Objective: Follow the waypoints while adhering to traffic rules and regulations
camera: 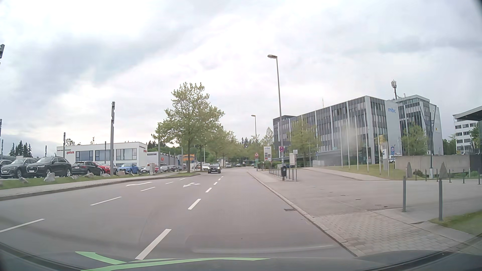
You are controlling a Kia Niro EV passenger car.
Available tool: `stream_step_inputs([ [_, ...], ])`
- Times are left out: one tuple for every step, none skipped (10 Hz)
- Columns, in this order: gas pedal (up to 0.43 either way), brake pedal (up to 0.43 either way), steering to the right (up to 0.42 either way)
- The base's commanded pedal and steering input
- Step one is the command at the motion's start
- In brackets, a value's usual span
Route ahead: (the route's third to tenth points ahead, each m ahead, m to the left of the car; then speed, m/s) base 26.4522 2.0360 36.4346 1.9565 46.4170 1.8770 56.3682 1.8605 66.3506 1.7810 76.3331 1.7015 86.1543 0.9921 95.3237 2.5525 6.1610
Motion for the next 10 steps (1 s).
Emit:
stream_step_inputs([
  [0.370, 0.000, -0.011],
  [0.350, 0.000, -0.009],
  [0.331, 0.000, -0.007],
  [0.331, 0.000, -0.007],
  [0.319, 0.000, -0.007],
  [0.299, 0.000, -0.007],
  [0.260, 0.000, -0.006],
  [0.240, 0.000, -0.006],
  [0.240, 0.000, -0.006],
  [0.240, 0.000, -0.006],
])
